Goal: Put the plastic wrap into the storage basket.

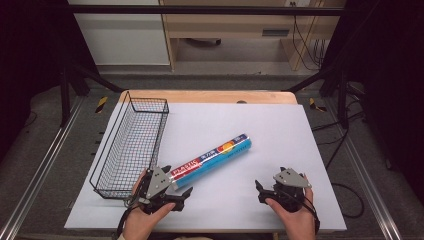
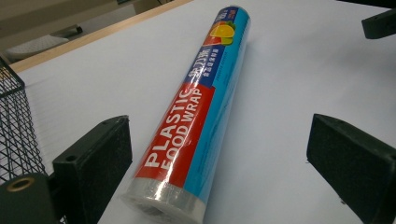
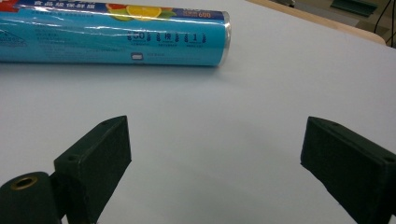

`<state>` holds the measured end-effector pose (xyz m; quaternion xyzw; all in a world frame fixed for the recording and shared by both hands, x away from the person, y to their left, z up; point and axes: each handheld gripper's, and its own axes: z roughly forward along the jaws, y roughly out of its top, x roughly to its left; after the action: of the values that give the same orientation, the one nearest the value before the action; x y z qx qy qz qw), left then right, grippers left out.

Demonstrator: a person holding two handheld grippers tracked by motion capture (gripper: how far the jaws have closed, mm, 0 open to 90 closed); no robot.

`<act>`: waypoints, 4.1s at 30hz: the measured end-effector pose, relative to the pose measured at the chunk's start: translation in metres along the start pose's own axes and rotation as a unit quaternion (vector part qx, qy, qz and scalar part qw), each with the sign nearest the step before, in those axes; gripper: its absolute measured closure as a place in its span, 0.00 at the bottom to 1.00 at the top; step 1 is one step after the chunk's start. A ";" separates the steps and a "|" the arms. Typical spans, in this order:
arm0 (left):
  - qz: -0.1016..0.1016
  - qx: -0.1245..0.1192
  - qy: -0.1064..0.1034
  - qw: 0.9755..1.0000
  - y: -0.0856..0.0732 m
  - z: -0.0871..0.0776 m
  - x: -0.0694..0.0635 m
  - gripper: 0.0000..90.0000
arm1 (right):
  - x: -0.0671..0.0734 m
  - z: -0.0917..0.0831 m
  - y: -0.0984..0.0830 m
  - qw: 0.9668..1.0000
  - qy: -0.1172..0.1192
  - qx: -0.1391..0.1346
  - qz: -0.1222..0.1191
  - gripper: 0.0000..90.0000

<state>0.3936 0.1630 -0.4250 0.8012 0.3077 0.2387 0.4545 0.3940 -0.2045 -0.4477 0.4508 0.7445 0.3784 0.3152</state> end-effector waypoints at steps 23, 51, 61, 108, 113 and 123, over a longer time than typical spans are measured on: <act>0.117 0.179 -0.048 0.976 0.086 0.105 0.008 0.06 | 0.001 0.000 -0.002 1.000 0.009 0.001 0.008 0.08; 0.121 0.293 -0.085 0.945 0.073 0.181 0.018 0.16 | 0.001 0.001 -0.001 1.000 0.017 0.001 0.009 0.08; 0.101 0.295 -0.105 0.944 0.078 0.189 0.019 0.23 | 0.001 0.001 -0.001 1.000 0.016 0.000 0.009 0.09; 0.082 0.307 -0.094 0.944 0.082 0.181 0.019 0.36 | -0.001 0.000 -0.001 1.000 0.018 0.001 0.013 0.09; 0.080 0.292 -0.089 0.949 0.090 0.170 0.021 0.36 | 0.000 0.001 -0.001 1.000 0.019 0.002 0.011 0.09; 0.083 0.273 -0.076 0.955 0.107 0.149 0.017 0.36 | 0.000 0.001 -0.001 1.000 0.020 0.001 0.011 0.09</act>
<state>0.5341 0.0461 -0.4005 0.9331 0.2583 0.1208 0.2191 0.3941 -0.2050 -0.4490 0.4518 0.7457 0.3900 0.2961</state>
